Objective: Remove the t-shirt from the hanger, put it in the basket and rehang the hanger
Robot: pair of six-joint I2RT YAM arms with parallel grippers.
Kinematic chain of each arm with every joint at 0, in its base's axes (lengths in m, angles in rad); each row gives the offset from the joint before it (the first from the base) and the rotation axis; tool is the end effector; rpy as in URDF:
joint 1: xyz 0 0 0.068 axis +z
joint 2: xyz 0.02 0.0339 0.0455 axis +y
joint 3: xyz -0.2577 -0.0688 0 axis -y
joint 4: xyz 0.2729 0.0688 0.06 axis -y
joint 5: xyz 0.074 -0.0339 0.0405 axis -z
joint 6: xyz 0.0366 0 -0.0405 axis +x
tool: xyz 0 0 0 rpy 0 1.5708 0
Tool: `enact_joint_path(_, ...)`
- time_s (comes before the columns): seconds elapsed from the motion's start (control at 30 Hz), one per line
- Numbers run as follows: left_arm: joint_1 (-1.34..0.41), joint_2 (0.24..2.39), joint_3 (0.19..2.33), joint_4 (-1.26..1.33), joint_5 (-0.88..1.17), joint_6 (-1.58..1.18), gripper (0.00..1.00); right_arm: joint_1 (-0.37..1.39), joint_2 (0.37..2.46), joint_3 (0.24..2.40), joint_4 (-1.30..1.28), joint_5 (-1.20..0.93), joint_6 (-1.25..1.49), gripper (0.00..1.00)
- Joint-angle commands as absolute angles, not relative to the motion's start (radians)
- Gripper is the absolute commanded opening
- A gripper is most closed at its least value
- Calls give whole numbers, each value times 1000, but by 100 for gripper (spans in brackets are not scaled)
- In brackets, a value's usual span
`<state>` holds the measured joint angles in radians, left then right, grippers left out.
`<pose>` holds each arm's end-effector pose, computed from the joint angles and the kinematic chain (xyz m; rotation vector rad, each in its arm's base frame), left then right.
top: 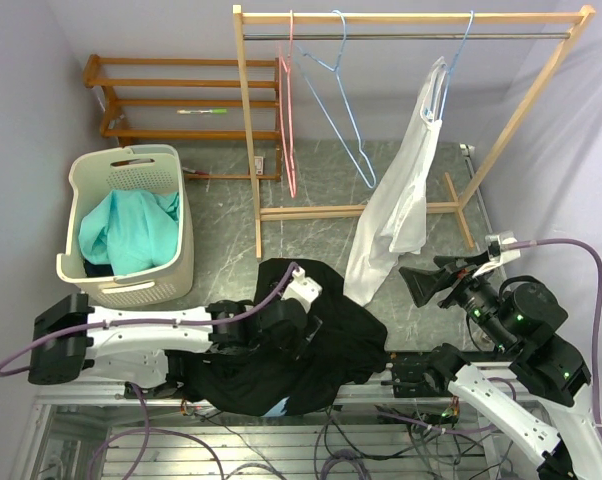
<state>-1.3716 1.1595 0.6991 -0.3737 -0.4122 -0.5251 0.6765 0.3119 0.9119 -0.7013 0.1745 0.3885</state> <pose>0.0659 -0.2523 0.2026 0.7935 2.2237 -0.4511 0.0629 0.0424 0.3851 -0.1115 1.7095 0.6547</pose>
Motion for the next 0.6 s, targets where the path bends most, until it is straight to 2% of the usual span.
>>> enact_joint_path(0.0,-1358,1237,716,-299,-286,-476,95,681,315,904,-679,171,389,100)
enact_joint_path(0.43,-1300,1464,685,-214,-262,-525,96,681,310,899,-678,170,393,100)
enact_joint_path(0.47,-1294,1471,682,-204,-254,-532,99,681,308,898,-679,170,393,100)
enact_joint_path(0.5,-1280,1480,675,-194,-232,-533,85,681,308,897,-679,170,393,100)
enact_joint_path(0.57,-1231,1504,661,-165,-126,-539,43,680,305,897,-678,170,393,100)
